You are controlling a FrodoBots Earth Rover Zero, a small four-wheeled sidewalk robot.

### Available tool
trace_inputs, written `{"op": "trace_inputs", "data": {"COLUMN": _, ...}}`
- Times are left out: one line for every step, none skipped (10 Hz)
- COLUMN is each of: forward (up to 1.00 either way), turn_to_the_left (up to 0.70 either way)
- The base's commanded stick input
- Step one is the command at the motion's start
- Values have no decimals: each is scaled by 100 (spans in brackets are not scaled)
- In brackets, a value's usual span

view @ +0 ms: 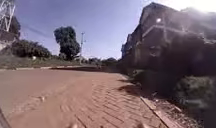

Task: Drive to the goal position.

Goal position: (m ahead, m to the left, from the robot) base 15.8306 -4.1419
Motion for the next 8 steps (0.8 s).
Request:
{"op": "trace_inputs", "data": {"forward": 100, "turn_to_the_left": 0}}
{"op": "trace_inputs", "data": {"forward": 100, "turn_to_the_left": 0}}
{"op": "trace_inputs", "data": {"forward": 100, "turn_to_the_left": 0}}
{"op": "trace_inputs", "data": {"forward": 100, "turn_to_the_left": 0}}
{"op": "trace_inputs", "data": {"forward": 100, "turn_to_the_left": 0}}
{"op": "trace_inputs", "data": {"forward": 100, "turn_to_the_left": 0}}
{"op": "trace_inputs", "data": {"forward": 100, "turn_to_the_left": 0}}
{"op": "trace_inputs", "data": {"forward": 100, "turn_to_the_left": 0}}
